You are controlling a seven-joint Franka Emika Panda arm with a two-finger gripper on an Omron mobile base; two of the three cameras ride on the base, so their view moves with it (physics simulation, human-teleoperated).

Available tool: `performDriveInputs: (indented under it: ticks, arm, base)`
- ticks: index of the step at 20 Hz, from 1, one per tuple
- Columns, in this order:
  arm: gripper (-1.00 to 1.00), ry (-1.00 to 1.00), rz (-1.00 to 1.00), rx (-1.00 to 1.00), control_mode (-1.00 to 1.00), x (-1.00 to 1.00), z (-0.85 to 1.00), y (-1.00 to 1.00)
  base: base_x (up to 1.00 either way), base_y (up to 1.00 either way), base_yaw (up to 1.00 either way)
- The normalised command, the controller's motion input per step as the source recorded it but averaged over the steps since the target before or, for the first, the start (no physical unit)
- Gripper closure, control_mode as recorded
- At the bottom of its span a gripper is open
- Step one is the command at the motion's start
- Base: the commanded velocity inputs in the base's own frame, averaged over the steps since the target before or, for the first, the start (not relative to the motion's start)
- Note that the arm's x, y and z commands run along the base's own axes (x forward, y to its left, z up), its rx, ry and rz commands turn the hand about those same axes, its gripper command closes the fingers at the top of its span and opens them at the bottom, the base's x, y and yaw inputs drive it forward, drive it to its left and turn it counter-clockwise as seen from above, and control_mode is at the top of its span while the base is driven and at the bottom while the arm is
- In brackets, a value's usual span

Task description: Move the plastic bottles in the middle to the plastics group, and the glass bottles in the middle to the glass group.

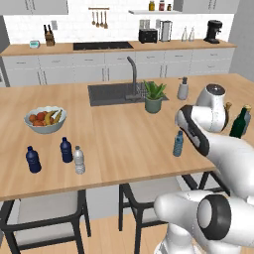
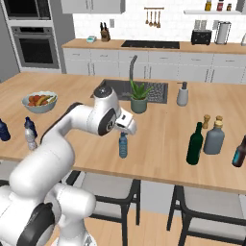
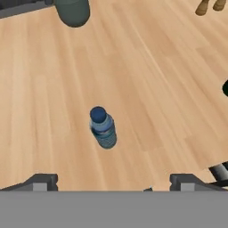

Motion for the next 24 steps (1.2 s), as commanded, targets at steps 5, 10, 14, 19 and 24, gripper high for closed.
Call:
performDriveInputs:
  ticks: [5, 10, 14, 19, 24]
  arm:
    - [-1.00, 0.02, -0.01, 0.05, -1.00, 0.51, -0.24, 0.00]
    - [-1.00, 0.09, 0.00, 0.00, -1.00, 0.30, -0.45, 0.01]
    - [-1.00, 0.05, 0.00, 0.01, -1.00, 0.38, -0.32, 0.00]
    - [-1.00, 0.02, 0.00, 0.02, -1.00, 0.19, -0.25, -0.01]
    - [-1.00, 0.02, 0.00, 0.00, -1.00, 0.30, -0.23, -0.07]
  base:
    - [0.00, 0.00, 0.00]
    - [0.00, 0.00, 0.00]
    - [0.00, 0.00, 0.00]
    - [0.00, 0.00, 0.00]
    - [0.00, 0.00, 0.00]
